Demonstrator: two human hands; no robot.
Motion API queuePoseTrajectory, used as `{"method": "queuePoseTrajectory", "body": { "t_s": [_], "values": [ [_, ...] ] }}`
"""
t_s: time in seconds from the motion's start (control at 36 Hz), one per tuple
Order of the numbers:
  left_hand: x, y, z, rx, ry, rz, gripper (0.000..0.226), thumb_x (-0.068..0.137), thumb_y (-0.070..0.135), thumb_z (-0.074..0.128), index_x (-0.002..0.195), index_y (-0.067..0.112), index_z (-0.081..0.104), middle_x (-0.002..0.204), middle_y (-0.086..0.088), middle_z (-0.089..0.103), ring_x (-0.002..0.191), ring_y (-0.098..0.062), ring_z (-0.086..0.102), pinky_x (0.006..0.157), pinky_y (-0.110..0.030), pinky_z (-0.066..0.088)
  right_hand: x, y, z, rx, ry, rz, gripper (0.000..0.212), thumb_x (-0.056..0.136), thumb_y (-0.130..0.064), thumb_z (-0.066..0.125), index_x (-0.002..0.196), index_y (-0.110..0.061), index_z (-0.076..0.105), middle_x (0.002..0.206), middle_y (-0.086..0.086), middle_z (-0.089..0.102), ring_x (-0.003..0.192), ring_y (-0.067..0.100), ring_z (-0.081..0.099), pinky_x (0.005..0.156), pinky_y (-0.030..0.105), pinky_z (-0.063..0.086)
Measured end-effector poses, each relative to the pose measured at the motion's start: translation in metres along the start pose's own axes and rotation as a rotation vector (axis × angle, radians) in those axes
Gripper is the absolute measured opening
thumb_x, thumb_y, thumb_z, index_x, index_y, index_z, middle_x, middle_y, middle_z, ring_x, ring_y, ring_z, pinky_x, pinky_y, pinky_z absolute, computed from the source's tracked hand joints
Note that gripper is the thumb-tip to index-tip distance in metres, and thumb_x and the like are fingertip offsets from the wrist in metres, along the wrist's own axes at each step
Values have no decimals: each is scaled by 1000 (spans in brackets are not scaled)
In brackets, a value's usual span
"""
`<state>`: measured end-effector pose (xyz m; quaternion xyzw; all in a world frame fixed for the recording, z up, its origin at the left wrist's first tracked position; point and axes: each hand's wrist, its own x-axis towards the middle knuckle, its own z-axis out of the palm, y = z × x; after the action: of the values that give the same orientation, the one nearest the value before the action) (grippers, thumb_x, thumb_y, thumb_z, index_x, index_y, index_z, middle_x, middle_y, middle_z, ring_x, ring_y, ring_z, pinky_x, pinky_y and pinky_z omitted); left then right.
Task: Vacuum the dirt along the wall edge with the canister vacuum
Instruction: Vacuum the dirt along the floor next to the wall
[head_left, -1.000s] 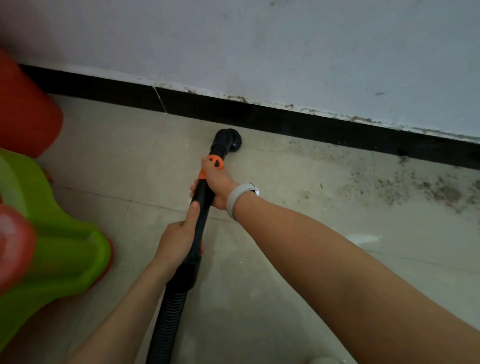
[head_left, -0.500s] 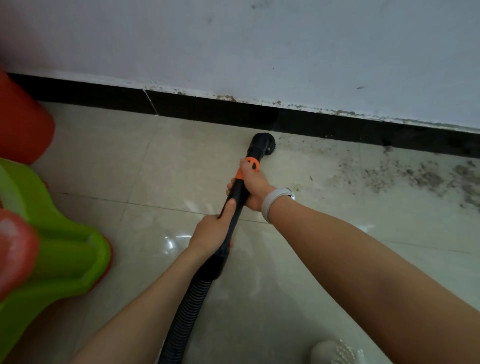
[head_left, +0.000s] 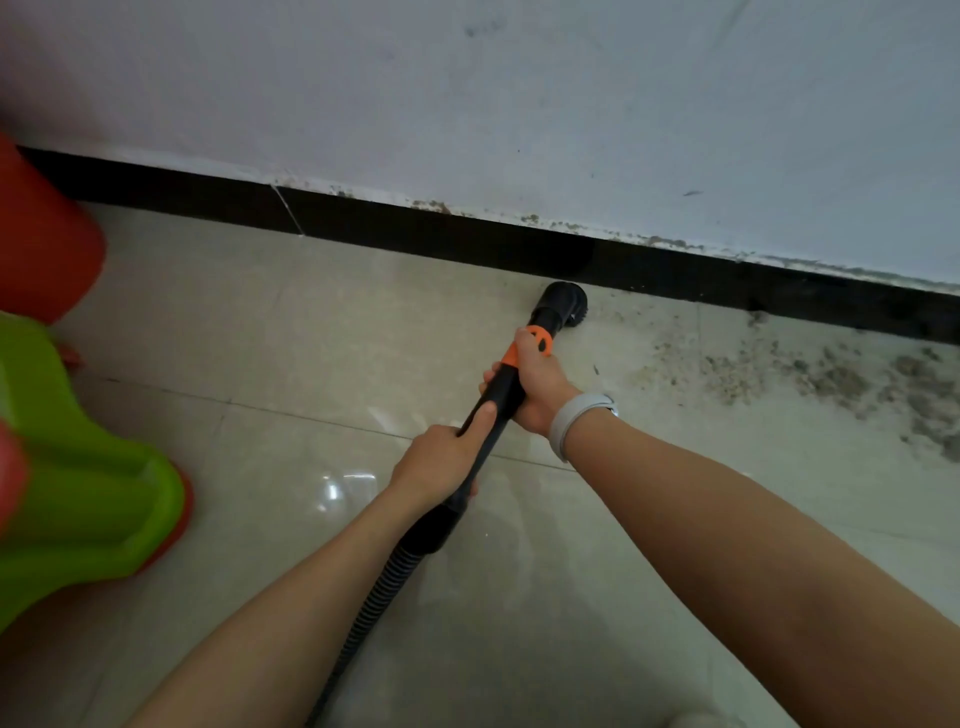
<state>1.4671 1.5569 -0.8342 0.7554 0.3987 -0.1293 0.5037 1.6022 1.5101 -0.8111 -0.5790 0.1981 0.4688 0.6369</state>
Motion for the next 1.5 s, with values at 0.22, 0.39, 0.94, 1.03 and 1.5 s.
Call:
{"method": "queuePoseTrajectory", "body": {
  "t_s": [0.22, 0.39, 0.94, 1.03, 1.5],
  "values": [
    [-7, 31, 35, 83, -11, 10, 74, 86, 77, 28, 63, 15, 63, 51, 2, 67, 55, -17, 68, 74, -33, 57, 1, -12, -49, 47, 65, -11, 27, 99, -36, 50, 98, -9, 44, 72, 10, 52, 59, 23, 55, 58, 38, 52],
    [-13, 45, 41, 95, -13, 5, 75, 85, 78, 29, 65, 14, 63, 54, 2, 68, 55, -17, 68, 73, -33, 57, 3, -18, -63, 60, 107, -9, 30, 98, -39, 51, 92, -10, 46, 70, 9, 54, 57, 22, 58, 50, 31, 52],
    [-15, -22, -32, -31, 435, -141, 79, 90, 71, 29, 61, 9, 69, 53, 0, 68, 60, -19, 67, 59, -28, 44, 11, 8, 71, -186, -200, 15, 26, 98, -34, 51, 101, -8, 46, 70, 11, 52, 55, 23, 57, 61, 38, 55],
    [-10, -24, -37, -24, 399, -169, 79, 90, 72, 28, 69, 8, 70, 55, -2, 69, 61, -20, 67, 56, -27, 42, 17, 12, 74, -201, -199, 22, 26, 98, -33, 51, 94, -8, 47, 70, 10, 53, 54, 22, 58, 64, 39, 56],
    [-10, 6, 2, 11, 362, -173, 76, 89, 74, 26, 76, 11, 65, 64, -6, 69, 64, -23, 66, 69, -34, 53, 15, -4, 33, -154, -180, 3, 25, 99, -34, 50, 92, -11, 47, 70, 9, 51, 55, 22, 56, 54, 33, 53]
  ]
}}
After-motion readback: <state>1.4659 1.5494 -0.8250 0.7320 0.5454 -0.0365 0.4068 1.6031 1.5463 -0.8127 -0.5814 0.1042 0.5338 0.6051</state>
